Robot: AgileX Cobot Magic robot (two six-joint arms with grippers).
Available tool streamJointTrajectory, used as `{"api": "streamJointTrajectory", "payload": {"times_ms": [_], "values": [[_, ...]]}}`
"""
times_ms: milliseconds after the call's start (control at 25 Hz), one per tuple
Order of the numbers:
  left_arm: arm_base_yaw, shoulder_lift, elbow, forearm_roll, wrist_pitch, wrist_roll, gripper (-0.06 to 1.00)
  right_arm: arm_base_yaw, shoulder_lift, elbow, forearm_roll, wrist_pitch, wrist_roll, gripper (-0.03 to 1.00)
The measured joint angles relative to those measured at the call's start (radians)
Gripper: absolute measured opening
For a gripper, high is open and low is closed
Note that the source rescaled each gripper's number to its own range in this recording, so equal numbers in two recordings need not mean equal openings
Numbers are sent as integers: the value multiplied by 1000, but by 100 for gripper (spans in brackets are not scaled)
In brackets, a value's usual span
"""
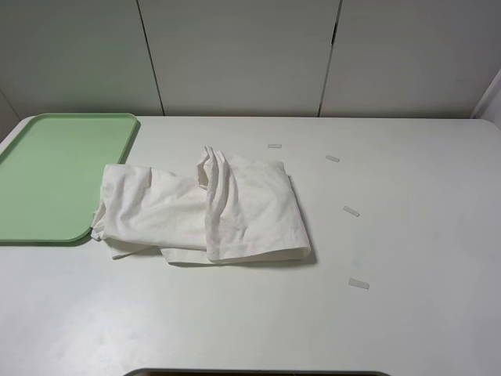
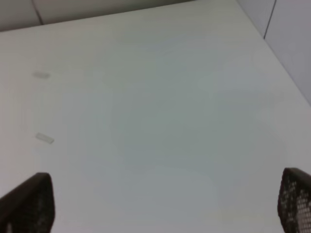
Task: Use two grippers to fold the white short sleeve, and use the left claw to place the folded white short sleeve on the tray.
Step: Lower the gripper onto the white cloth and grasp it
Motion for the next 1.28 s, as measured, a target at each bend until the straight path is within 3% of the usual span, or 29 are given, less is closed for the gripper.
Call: {"api": "streamJointTrajectory", "payload": {"times_ms": [360, 1280], "values": [[0, 0, 0, 0, 0, 0, 100, 0, -63, 26, 52, -20, -151, 100], [0, 0, 0, 0, 0, 0, 100, 0, -63, 26, 57, -21, -154, 100]]}}
